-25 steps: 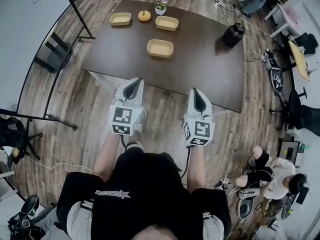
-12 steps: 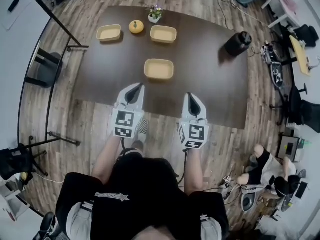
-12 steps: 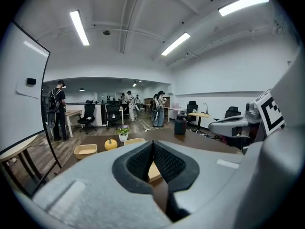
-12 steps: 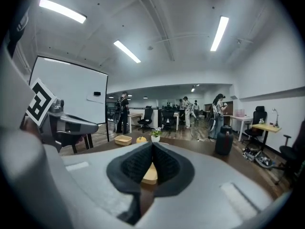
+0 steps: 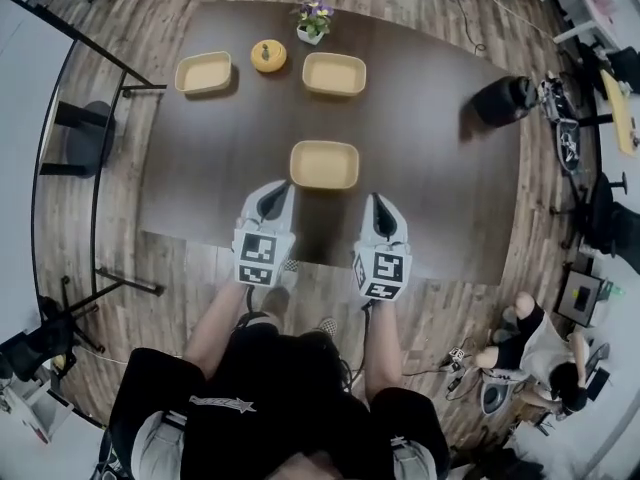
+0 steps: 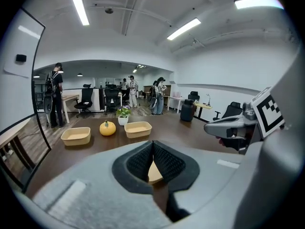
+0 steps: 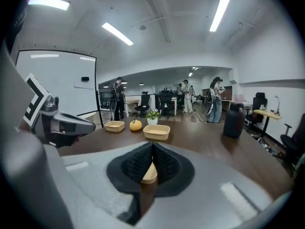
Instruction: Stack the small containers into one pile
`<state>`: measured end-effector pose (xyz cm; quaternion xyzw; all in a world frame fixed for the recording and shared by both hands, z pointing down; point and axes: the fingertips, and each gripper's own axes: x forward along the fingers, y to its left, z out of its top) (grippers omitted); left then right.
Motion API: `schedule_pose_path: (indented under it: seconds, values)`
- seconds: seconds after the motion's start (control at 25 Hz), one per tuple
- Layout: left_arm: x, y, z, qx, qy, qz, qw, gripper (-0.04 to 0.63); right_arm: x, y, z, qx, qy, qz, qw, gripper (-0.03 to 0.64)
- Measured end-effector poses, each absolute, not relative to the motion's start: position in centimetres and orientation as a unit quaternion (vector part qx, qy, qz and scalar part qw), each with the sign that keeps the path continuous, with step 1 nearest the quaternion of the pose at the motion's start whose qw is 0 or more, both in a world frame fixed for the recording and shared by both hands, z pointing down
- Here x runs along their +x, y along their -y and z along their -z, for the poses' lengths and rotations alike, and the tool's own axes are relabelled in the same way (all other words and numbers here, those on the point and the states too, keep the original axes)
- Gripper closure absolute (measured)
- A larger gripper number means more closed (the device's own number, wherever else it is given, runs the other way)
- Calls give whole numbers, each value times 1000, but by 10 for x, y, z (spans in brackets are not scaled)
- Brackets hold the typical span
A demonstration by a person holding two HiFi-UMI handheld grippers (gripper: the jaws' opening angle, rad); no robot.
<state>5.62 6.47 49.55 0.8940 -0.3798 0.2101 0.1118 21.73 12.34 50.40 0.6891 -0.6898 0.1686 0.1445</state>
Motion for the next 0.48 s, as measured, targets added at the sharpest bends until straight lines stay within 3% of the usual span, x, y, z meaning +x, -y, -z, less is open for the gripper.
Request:
schedule_pose_path:
  seconds: [0.24, 0.32, 0.36, 0.48]
  values:
    - [60, -35, -550, 880, 378, -245, 151, 573, 224, -92, -557, 687, 675, -221, 155, 608]
    - [63, -30, -572, 874, 368, -258, 185, 479, 222, -84, -578, 680, 672, -254, 150, 446]
    - [65, -29, -581, 871, 362, -263, 202, 418, 222, -81, -587, 679, 668, -266, 147, 446]
    - [70, -25, -601, 864, 357, -273, 225, 340, 226, -74, -607, 683, 657, -281, 154, 414]
